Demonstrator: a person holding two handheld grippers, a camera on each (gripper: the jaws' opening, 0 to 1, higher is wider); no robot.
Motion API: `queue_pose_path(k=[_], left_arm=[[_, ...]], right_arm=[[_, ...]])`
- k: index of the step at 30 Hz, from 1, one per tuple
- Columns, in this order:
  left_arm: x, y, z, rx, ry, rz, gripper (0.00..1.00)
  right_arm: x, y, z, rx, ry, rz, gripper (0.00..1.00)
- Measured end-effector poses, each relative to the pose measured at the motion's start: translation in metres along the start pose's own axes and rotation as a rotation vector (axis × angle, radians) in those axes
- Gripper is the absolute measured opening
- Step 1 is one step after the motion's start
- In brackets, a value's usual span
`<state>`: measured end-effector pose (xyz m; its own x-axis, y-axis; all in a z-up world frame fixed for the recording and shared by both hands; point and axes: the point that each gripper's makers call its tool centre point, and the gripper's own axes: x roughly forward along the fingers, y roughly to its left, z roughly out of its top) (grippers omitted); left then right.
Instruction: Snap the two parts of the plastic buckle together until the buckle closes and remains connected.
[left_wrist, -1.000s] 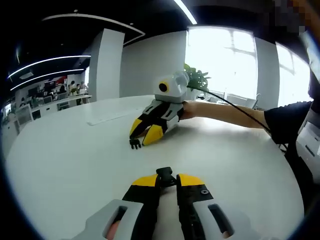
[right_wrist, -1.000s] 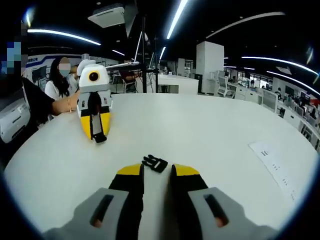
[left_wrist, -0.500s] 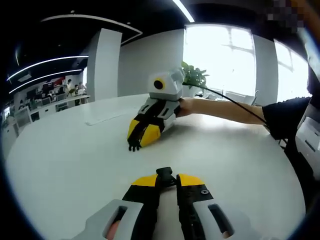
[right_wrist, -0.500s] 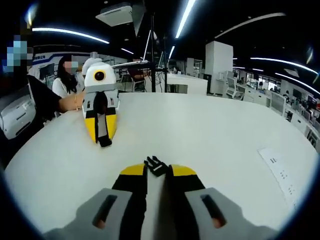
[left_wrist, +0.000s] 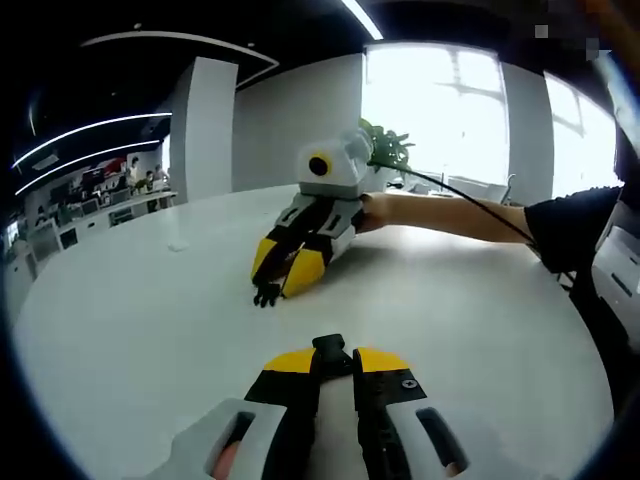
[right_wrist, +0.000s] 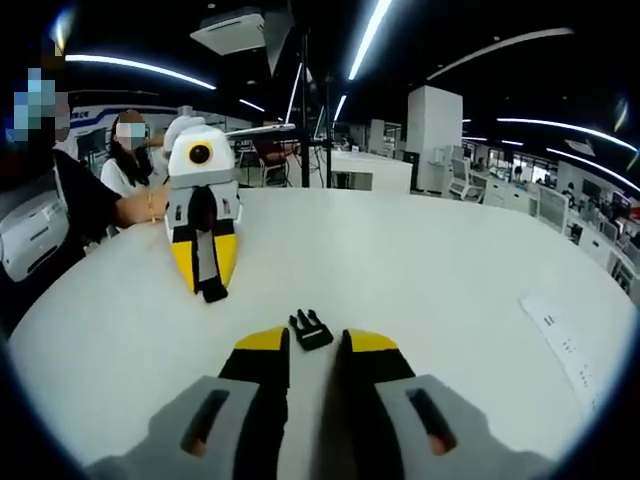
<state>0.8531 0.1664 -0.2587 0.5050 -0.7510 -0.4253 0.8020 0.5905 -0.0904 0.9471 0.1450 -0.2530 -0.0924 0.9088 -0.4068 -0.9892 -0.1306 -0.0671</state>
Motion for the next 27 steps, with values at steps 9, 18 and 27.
queue_pose_path(k=[9, 18, 27], left_arm=[[-0.0001, 0.0005, 0.0000, 0.001, 0.001, 0.000, 0.13], [-0.0009, -0.0004, 0.0000, 0.012, 0.005, 0.002, 0.13], [-0.0010, -0.0012, -0.0004, 0.023, 0.008, 0.005, 0.13]], right_arm=[[0.0051, 0.0046, 0.0012, 0.002, -0.017, 0.031, 0.15], [0.0036, 0.0054, 0.0009, 0.010, -0.027, 0.013, 0.13], [-0.0035, 0.0071, -0.0016, 0.028, -0.032, -0.015, 0.13]])
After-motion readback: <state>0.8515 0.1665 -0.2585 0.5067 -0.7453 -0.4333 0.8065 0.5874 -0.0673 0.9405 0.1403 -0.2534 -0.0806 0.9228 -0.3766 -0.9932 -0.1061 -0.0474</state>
